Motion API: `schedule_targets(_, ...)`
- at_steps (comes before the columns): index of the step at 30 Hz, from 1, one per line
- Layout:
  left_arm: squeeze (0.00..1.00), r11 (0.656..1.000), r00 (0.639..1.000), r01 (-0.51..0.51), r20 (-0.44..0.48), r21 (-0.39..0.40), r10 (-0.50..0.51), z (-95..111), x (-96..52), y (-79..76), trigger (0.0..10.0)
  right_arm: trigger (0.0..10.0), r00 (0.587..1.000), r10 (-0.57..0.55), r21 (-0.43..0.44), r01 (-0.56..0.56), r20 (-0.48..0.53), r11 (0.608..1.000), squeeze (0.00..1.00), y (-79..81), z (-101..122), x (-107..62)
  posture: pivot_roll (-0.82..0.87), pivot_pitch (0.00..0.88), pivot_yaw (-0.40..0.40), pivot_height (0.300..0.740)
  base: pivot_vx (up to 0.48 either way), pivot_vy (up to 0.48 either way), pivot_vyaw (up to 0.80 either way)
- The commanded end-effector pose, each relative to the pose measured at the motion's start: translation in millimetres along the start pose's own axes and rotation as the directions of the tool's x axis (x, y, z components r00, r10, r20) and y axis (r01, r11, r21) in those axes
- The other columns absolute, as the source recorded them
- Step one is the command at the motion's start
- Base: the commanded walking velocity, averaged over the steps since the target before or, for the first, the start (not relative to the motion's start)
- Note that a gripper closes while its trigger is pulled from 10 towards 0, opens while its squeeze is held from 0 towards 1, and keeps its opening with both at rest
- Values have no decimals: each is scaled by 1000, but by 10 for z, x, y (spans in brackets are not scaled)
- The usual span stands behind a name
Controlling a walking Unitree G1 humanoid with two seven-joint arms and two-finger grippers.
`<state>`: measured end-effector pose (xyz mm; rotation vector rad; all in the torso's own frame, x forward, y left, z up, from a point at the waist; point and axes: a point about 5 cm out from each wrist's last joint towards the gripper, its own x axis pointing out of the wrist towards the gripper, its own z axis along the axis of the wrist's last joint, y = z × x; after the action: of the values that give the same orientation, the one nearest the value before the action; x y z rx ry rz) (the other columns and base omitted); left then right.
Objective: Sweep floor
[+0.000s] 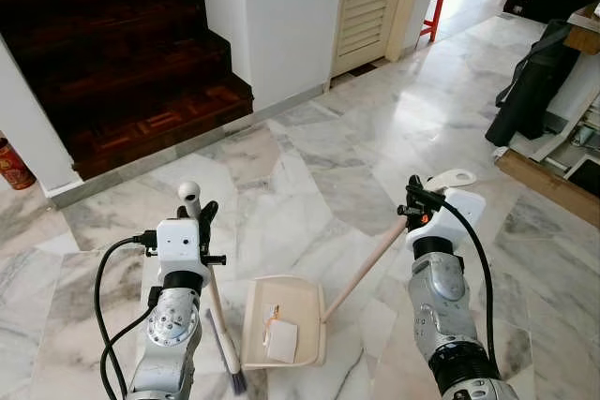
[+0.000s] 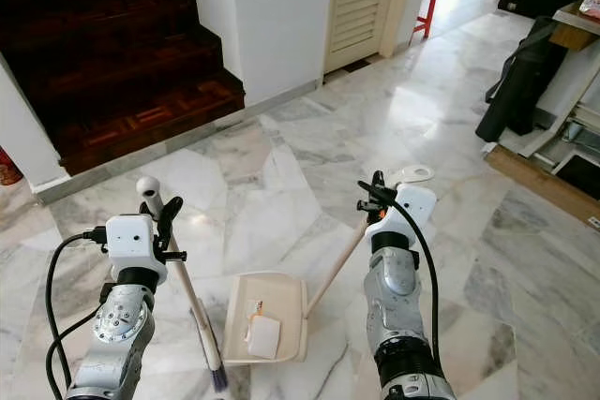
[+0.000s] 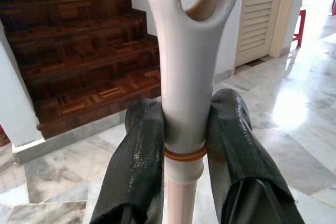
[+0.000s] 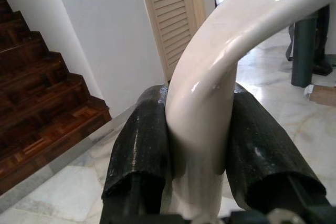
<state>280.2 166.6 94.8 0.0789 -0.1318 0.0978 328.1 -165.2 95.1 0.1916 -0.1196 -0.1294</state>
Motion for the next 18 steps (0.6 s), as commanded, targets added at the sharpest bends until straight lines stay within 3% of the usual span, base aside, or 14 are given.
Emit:
schedule_targets(1,0,1000,999,-14,32,5,14,70,21,31,10000,10000,999,8,5,-8,53,1000,0,33,129,58,100,41,-35,740,0,0,0)
schedule_targets(18,0,1000,1000,0,30,7,0,85,15,24,10000,10000,999,13,-10,-13,45,1000,0,41,97,16,94,72,-27,740,0,0,0)
